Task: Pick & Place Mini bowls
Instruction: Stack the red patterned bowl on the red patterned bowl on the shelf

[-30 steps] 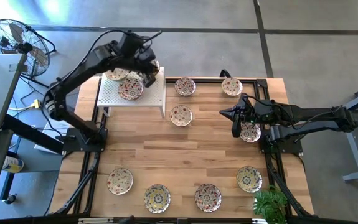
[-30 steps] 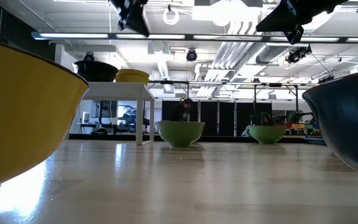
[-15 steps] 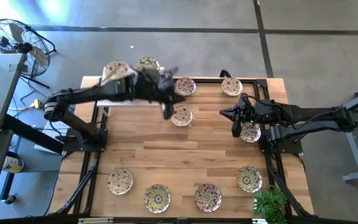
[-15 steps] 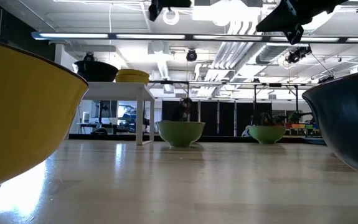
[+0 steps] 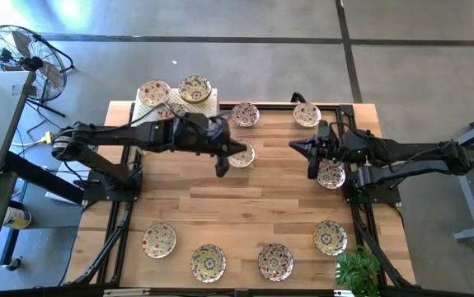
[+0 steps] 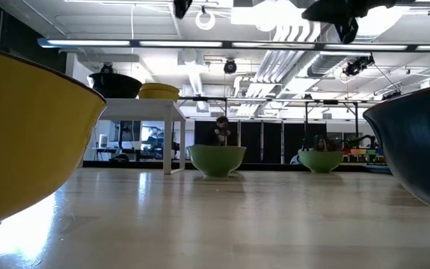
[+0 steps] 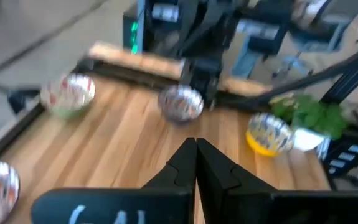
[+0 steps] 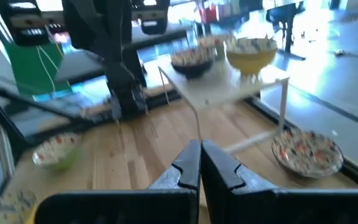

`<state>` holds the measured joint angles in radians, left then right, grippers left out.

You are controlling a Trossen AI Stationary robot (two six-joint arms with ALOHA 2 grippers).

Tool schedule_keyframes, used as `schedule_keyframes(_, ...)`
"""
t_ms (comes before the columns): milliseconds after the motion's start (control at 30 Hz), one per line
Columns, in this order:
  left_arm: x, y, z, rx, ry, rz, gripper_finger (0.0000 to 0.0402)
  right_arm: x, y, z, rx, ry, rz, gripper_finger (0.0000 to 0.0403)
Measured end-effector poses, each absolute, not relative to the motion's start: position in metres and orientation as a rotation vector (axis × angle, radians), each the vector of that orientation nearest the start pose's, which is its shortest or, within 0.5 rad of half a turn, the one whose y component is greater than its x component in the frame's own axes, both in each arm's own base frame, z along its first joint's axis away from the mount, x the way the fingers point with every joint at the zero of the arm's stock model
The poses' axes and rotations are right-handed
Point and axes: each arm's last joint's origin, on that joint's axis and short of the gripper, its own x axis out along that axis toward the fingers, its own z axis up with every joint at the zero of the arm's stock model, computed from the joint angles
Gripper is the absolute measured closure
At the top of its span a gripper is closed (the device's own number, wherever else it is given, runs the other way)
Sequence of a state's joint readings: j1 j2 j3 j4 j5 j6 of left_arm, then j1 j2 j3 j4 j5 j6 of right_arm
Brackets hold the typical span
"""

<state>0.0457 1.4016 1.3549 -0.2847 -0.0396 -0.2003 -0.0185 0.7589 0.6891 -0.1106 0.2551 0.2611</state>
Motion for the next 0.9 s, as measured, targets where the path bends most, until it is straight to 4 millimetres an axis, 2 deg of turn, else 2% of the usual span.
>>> schedule_keyframes(67,0.308,0.015,0.382,-0.18,0.307,0.104,0.0401,0.172,-0.012,0.313,0.24,0.119,-0.304,0.0402)
schedule_keyframes(200,0.304,0.013,0.367,-0.189,0.205,0.03,0.0401,0.172,-0.02,0.314,0.288,0.085,-0.406,0.0402)
schedule_keyframes(367,0.279,0.023,0.347,-0.253,0.113,0.007,0.0401,0.168,-0.033,0.312,0.408,0.071,-0.546,0.0402)
schedule_keyframes(500,0.255,0.028,0.339,-0.27,0.086,0.034,0.0401,0.158,-0.048,0.317,0.508,0.172,-0.731,0.0402)
schedule_keyframes(600,0.236,0.029,0.335,-0.276,0.077,0.055,0.0401,0.148,-0.06,0.315,0.648,0.278,-0.9,0.0402)
schedule_keyframes(733,0.216,0.029,0.33,-0.273,0.047,0.096,0.0401,0.137,-0.08,0.298,0.818,0.425,-1.061,0.0388)
schedule_keyframes(833,0.205,0.028,0.321,-0.273,0.067,0.134,0.0401,0.139,-0.099,0.28,0.925,0.475,-1.119,0.0365)
schedule_keyframes(900,0.202,0.028,0.323,-0.273,0.037,0.131,0.0401,0.142,-0.113,0.269,0.965,0.503,-1.174,0.0344)
